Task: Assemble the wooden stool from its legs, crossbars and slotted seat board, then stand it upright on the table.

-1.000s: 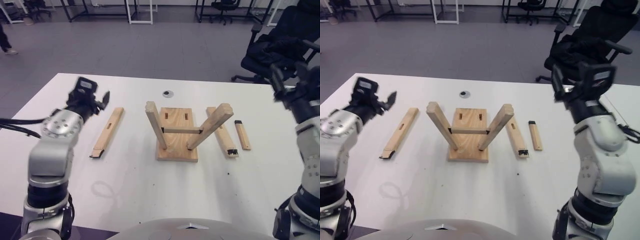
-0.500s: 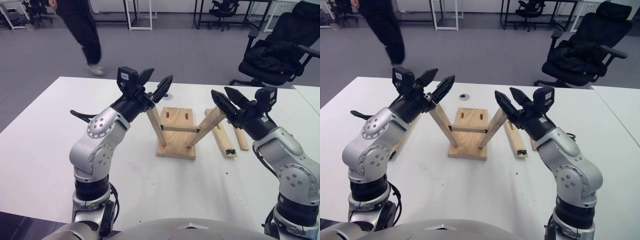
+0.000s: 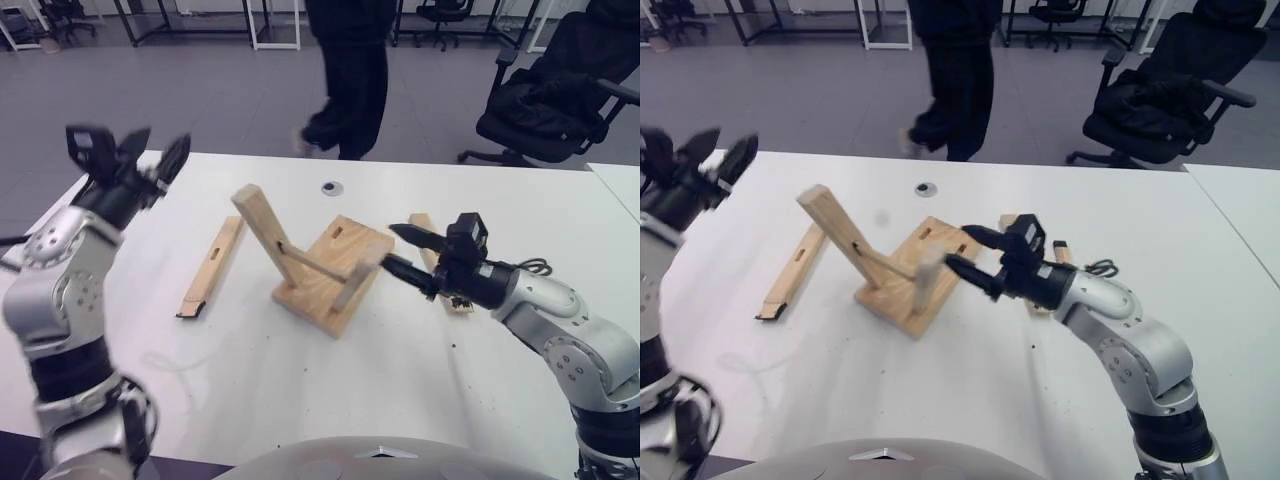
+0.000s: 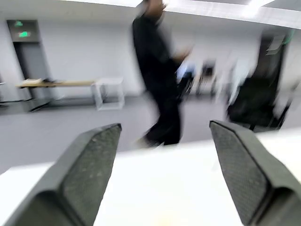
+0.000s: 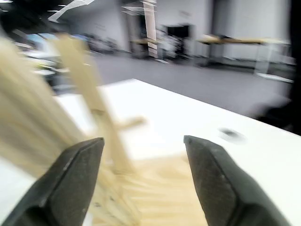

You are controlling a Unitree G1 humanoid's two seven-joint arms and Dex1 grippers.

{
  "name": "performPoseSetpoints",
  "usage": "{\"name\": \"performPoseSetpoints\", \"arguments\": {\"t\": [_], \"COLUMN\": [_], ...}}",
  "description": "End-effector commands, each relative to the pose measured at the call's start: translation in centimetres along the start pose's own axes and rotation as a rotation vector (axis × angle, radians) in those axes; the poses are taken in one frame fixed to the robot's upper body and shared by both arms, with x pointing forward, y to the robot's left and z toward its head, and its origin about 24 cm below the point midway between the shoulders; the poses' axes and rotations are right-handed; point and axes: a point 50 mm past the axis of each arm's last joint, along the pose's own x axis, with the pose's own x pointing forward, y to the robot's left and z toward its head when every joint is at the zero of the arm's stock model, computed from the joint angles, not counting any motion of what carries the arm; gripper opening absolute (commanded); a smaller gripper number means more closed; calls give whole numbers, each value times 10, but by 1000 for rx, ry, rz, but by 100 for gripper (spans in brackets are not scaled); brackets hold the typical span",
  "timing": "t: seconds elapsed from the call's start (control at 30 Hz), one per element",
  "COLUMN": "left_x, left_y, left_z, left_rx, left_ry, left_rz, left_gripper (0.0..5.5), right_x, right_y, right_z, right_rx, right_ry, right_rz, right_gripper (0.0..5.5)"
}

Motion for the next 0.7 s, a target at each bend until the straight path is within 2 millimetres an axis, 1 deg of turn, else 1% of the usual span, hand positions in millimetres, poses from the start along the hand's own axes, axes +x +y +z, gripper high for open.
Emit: {"name": "performPoseSetpoints", "arguments": {"t": [0.03,0.1,0.13,0.17,0.2,0.23,0.33,0.37,0.43,0.5,0.53,0.6,0.7], "left_x": [-27,-34,-38,-41,-43,-45,-42,-40,-27,-14,-7,17,66], "left_y": [-10,-25,-34,-43,-51,-56,-71,-76,-89,-101,-107,-114,-113], "left_z": [-32,-37,-42,-48,-55,-59,-80,-87,-97,-106,-112,-120,-121], "left_rx": [130,177,201,231,263,283,340,368,351,324,312,290,227], "left_ry": [247,330,383,439,494,529,614,635,600,566,554,510,425], "left_rz": [-214,-349,-419,-485,-542,-575,-652,-675,-694,-695,-699,-684,-627], "left_gripper": [349,349,349,349,349,349,349,349,349,349,349,349,349], "right_x": [7,0,-8,-14,-16,-16,1,6,16,20,18,7,-20], "right_y": [-2,-57,-83,-103,-116,-124,-143,-146,-143,-137,-130,-115,-88], "right_z": [5,-9,-19,-29,-42,-50,-87,-98,-116,-129,-134,-137,-130], "right_rx": [-48,-167,-210,-244,-234,-227,-269,-297,-286,-292,-282,-243,-202], "right_ry": [1,153,241,318,366,393,499,536,542,545,536,497,464], "right_rz": [7,-322,-450,-528,-556,-562,-518,-495,-403,-309,-245,-142,-57], "right_gripper": [319,319,319,319,319,319,319,319,319,319,319,319,319]}}
